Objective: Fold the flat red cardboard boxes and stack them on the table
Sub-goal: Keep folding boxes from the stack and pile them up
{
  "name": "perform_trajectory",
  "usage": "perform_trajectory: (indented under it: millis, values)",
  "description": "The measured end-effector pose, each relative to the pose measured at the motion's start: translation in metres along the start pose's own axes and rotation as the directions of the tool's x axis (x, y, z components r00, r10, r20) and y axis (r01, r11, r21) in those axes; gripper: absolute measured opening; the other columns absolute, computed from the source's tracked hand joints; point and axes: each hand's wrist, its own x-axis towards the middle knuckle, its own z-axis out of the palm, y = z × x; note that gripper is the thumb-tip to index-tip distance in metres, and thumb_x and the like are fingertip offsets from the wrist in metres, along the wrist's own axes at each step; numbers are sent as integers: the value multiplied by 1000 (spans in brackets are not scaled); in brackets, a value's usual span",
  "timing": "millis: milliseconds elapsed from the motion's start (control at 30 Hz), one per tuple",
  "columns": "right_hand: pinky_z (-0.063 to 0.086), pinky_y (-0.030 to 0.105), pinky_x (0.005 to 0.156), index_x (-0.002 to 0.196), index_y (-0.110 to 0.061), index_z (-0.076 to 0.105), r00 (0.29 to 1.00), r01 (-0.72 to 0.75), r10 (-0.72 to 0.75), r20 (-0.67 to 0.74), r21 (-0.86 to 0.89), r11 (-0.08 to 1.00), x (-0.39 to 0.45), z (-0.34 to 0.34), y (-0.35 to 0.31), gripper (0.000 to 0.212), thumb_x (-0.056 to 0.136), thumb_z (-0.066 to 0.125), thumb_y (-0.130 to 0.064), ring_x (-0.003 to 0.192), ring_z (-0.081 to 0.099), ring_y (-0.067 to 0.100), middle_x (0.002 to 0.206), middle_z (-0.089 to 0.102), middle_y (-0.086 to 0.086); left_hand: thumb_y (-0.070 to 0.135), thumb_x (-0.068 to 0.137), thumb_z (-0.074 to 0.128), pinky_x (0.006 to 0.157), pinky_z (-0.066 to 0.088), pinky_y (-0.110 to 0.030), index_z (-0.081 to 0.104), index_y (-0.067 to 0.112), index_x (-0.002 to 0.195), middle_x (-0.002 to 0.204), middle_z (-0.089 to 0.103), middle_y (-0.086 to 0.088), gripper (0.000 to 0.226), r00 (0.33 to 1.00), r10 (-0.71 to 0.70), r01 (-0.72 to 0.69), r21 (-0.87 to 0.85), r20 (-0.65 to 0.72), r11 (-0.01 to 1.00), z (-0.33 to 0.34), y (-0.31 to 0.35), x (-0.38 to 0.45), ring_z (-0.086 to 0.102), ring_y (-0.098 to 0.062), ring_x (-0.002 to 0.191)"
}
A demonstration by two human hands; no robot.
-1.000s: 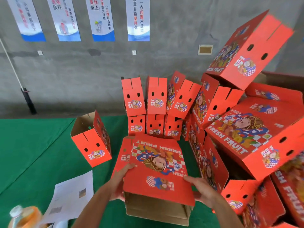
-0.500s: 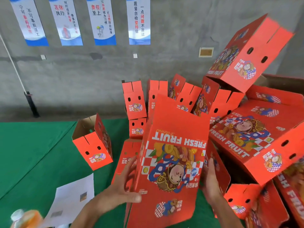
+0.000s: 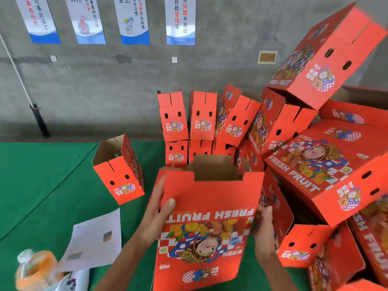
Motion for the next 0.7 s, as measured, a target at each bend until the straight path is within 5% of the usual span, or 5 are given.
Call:
perform_trajectory:
  millis: [133,333,433,567,700]
  values:
    - [38,44,118,153,-29,47,996,43,-35,79,-100,994,-7,5,8,87,88,35,-86,143,48,17,152,54,-5,80,77,68,115,40,-62,20,63,154,171,16,14,92,998,38,-24,262,-46,965,2,-31,-16,31,-24,155]
    - [37,0,97,146,-45,49,960,265,-221,172,-302,916,-8,4,-10,63,94,41,-79,135,45,-9,146,50,-30,73,90,59,115,21,-27,12,47,163,171,3,20,91,959,223,-119,460,-177,880,-11,-49,-27,5,-1,158]
    - [44,4,94,151,-51,39,933,319,-237,272,-314,894,3,9,-25,58,97,57,-63,134,40,-18,146,41,-42,72,89,62,112,27,-26,18,48,161,171,2,22,88,951,203,-89,422,-232,902,-14,-48,-21,6,1,157]
    - [62,27,81,144,-61,42,921,238,-110,374,-316,918,14,17,-41,61,93,72,-49,114,64,-6,130,54,-43,68,85,70,116,39,-48,26,47,159,170,-2,21,89,949,213,-86,459,-234,884,-18,-52,-14,9,-7,158]
    - [62,27,77,140,-58,50,913,210,-74,401,-308,928,18,19,-43,44,100,62,-45,111,70,5,136,60,-22,64,84,71,116,40,-60,35,42,150,168,3,23,78,944,215,-69,485,-251,872,-16,-45,-6,4,-2,157]
